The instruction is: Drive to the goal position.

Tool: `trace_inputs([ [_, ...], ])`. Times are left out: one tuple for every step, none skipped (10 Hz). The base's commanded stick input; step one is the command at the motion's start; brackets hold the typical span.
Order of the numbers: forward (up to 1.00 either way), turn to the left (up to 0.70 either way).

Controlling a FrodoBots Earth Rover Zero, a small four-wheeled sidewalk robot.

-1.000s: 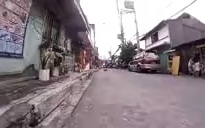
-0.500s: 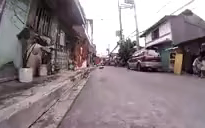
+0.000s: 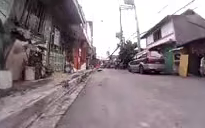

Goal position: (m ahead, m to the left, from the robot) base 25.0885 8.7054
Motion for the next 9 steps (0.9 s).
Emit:
trace_inputs([
  [1.0, 0.0],
  [1.0, 0.0],
  [1.0, 0.0],
  [1.0, 0.0],
  [1.0, 0.0],
  [1.0, 0.0],
  [1.0, 0.0],
  [1.0, 0.0],
  [1.0, 0.0],
])
